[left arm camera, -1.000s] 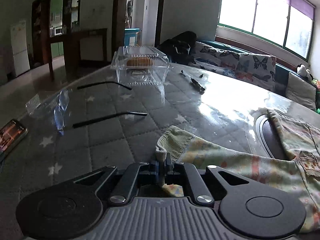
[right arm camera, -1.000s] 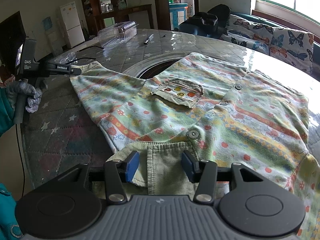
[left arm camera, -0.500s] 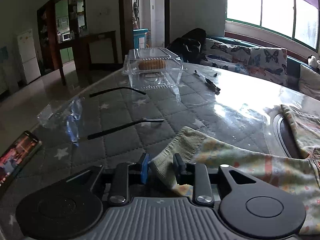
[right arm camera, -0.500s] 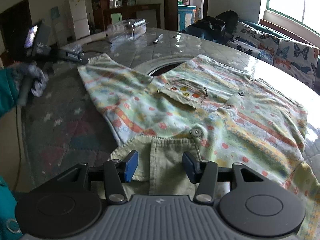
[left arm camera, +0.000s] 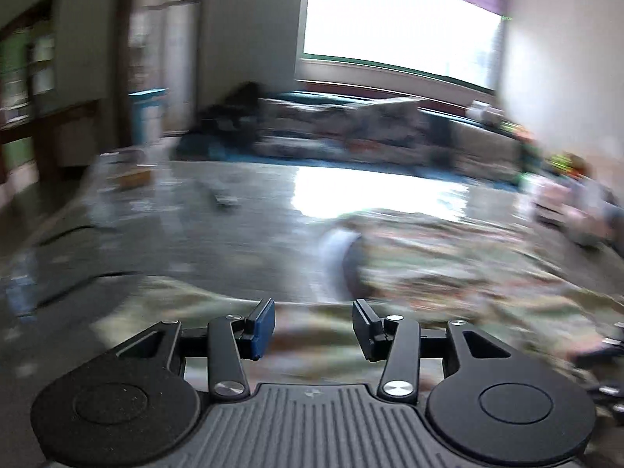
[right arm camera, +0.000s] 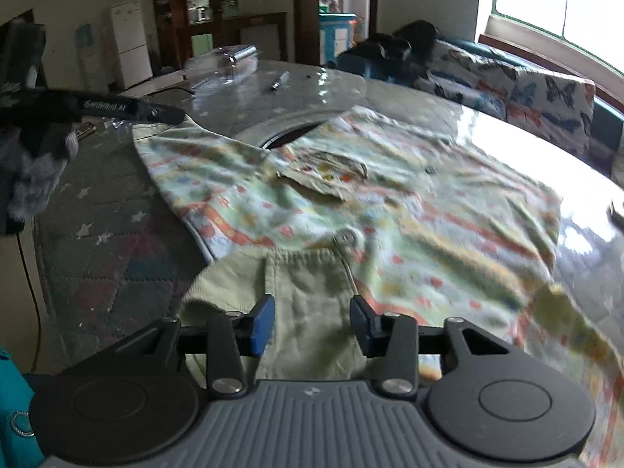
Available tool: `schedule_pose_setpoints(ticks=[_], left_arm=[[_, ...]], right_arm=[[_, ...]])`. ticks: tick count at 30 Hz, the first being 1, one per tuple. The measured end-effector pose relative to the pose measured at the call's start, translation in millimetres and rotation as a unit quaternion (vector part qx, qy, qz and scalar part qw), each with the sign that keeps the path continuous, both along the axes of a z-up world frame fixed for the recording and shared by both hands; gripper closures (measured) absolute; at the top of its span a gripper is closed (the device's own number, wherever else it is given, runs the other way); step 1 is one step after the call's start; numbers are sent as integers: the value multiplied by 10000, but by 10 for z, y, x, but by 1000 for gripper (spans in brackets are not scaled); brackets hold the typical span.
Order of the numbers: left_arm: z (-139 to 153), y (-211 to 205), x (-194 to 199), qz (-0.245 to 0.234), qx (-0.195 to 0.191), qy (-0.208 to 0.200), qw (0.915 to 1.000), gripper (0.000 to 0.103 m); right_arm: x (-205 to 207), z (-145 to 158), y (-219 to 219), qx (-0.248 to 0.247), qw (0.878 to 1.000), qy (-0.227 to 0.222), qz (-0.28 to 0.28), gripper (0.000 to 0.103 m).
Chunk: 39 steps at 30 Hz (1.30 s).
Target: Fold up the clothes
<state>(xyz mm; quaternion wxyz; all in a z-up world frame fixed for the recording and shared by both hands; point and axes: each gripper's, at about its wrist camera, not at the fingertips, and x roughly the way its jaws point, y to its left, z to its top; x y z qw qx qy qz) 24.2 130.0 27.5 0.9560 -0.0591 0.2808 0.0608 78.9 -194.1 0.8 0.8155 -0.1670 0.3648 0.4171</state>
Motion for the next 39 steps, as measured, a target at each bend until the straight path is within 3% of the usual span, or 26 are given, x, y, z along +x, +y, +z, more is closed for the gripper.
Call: schedule_pose_setpoints(ticks=[5, 9, 15, 16, 17, 21, 25, 31, 39], left_arm=[[-58, -597, 128, -1025, -129, 48, 9946, 56], [-226, -984, 224, -1588, 2, 263, 9870, 57], [-446, -1164, 271, -1800, 257, 554, 9818, 57], [-459, -1165, 260, -1803, 267, 571, 9816, 57], [-473, -1167, 249, -1805, 277, 588, 9814, 56], [-486, -1165, 231, -1809, 291, 616, 9811, 56], [-411, -1170, 256, -1798, 266, 525, 9819, 48], [-291, -1179, 318, -1742, 248, 395, 9836, 41], [-245, -1279, 372, -1793, 324, 380, 9825, 37]], right_arm=[[-31, -7, -68, 68, 10000, 48, -11, 71], [-35, -85, -89, 80, 9999, 131, -45, 71], [-61, 47, -309, 294, 9992, 23, -259, 68], [-53, 66, -367, 321, 9989, -2, -344, 59], [-36, 76, -427, 340, 9984, -23, -451, 54], [100, 78, -768, 376, 9924, -74, -1166, 51], [276, 30, -1253, 386, 9766, -175, -2109, 47], [463, -100, -1943, 265, 9370, -422, -3457, 45], [533, -215, -2491, 263, 8992, -649, -4319, 45]])
